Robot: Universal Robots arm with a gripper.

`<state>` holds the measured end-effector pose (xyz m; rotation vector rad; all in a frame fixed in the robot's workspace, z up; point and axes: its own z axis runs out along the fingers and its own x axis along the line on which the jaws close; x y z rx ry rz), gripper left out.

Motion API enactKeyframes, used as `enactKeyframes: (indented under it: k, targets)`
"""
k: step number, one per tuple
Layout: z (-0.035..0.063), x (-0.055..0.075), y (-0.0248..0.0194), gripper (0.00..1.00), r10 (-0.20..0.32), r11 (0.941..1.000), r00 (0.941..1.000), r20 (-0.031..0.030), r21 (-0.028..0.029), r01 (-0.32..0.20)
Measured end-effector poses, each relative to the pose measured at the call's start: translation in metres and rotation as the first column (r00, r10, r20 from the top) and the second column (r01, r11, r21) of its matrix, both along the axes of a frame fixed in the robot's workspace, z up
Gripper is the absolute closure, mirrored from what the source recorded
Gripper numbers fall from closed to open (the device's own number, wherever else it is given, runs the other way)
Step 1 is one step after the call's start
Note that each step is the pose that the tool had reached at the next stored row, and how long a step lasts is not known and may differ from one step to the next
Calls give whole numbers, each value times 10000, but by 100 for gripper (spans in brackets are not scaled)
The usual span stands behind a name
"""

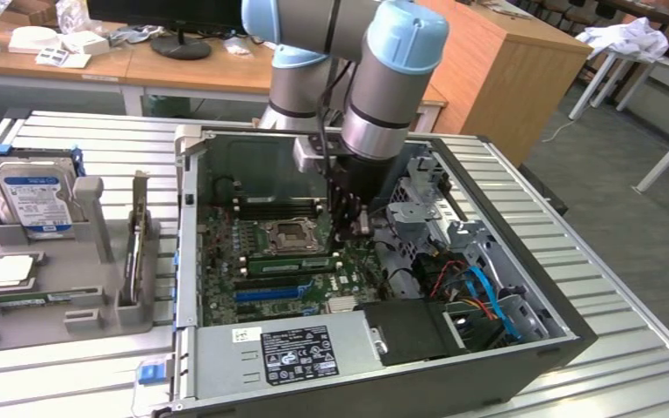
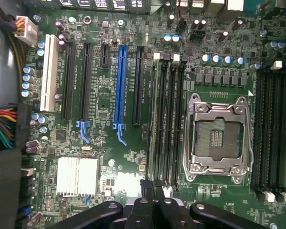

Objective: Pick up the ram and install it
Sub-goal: 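Press down the ram until it locks into place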

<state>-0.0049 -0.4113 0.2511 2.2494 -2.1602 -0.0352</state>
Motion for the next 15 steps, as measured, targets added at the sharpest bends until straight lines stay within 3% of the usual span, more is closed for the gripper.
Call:
enactKeyframes:
  k: [15]
  targets:
    - [-240, 1, 0, 90, -1, 10000, 10000, -2, -15, 1]
